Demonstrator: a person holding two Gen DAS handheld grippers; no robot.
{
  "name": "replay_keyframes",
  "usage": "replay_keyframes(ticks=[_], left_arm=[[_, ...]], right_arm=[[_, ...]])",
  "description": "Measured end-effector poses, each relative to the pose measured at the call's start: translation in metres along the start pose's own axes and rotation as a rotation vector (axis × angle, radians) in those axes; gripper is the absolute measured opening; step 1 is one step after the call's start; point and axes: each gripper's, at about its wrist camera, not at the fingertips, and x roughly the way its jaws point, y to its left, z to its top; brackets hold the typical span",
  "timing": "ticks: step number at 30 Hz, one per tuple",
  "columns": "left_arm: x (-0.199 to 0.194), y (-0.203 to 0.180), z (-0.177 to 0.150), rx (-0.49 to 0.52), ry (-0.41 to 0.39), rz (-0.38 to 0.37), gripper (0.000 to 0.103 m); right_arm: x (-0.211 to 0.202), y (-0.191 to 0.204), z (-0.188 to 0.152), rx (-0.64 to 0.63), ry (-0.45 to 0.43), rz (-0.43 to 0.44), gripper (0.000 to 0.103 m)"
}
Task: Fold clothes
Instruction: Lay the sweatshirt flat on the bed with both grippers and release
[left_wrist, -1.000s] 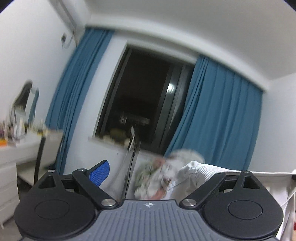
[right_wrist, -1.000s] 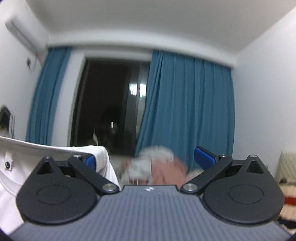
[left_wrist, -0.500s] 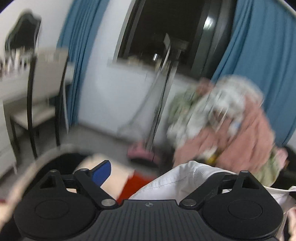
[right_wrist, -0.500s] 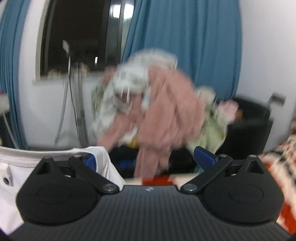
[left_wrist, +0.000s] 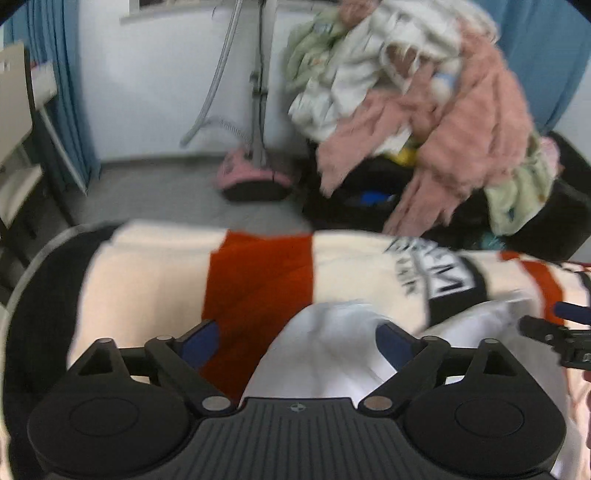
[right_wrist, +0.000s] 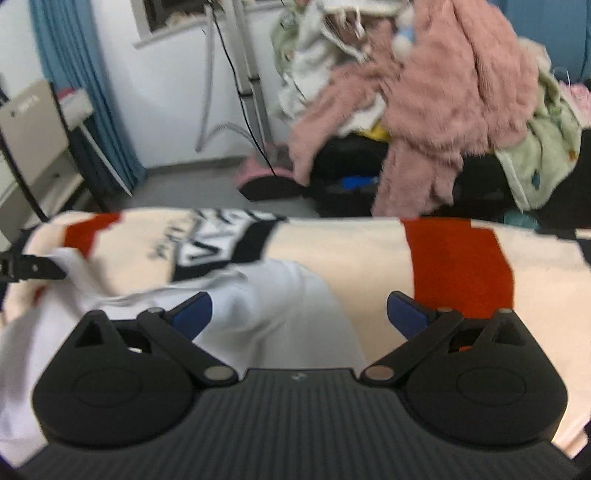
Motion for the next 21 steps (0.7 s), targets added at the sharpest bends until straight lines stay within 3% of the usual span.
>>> replay_keyframes(ticks=[3,7,10,13,16,21], left_arm=[[-0.045,-0.005,-0.014,0.011,-0.091,0.010,0.100],[-0.137,-0.016,-0.067,-0.036,-0.187,-0.002,0.100],[-0.199,-0.019,-0.121,-0.072,-0.210,-0.025,0.100],[-0.252,-0.019,-0.191,-0.098,-0.166,-0.020,0.097],[-0.291,-0.016,-0.272,-0.125,-0.114,-0.086,0.097],[-0.320,-0.008,-0.384,-0.187,0.041,-0.100,0.088]], right_arm=[[-0.039,0.013,-0.006,-0.011,-0.077,-0.004,0.103],[-0.104,0.020,-0.035,0.028,-0.177,-0.010,0.103],[-0.165,0.028,-0.073,0.059,-0.222,-0.034,0.103],[-0.232,0.039,-0.123,0.087,-0.251,-0.078,0.103],[-0.297,0.051,-0.182,0.126,-0.298,-0.090,0.103],[-0.376,0.072,-0.264,0.129,-0.363,-0.076,0.103]])
